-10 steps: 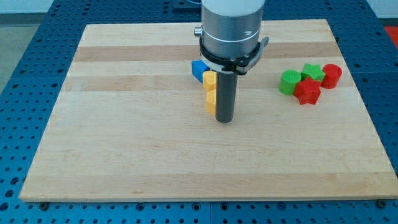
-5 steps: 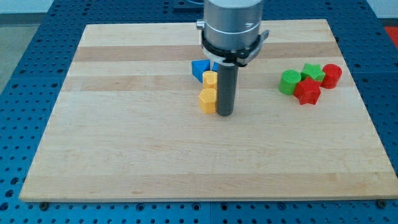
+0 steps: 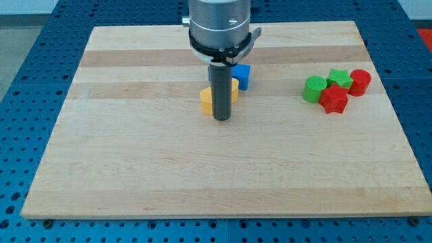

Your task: Slide the yellow hexagon towards the group of the blocks

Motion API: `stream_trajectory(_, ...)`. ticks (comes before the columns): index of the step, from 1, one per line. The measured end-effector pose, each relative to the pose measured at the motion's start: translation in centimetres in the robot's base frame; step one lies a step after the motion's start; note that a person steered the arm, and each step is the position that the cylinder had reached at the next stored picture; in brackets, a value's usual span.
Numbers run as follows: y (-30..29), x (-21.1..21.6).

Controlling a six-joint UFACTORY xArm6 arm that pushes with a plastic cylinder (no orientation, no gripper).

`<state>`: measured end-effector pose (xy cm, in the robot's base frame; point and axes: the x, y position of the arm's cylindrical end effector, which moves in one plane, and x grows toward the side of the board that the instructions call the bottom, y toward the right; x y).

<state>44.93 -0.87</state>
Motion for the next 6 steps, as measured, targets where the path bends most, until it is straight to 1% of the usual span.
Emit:
stream_trajectory(1, -0.9, -0.2)
stream_trajectory(2, -1.4, 0.8)
stream_trajectory(3, -2.2, 1.0)
stream_trajectory(6, -3.2, -1.8)
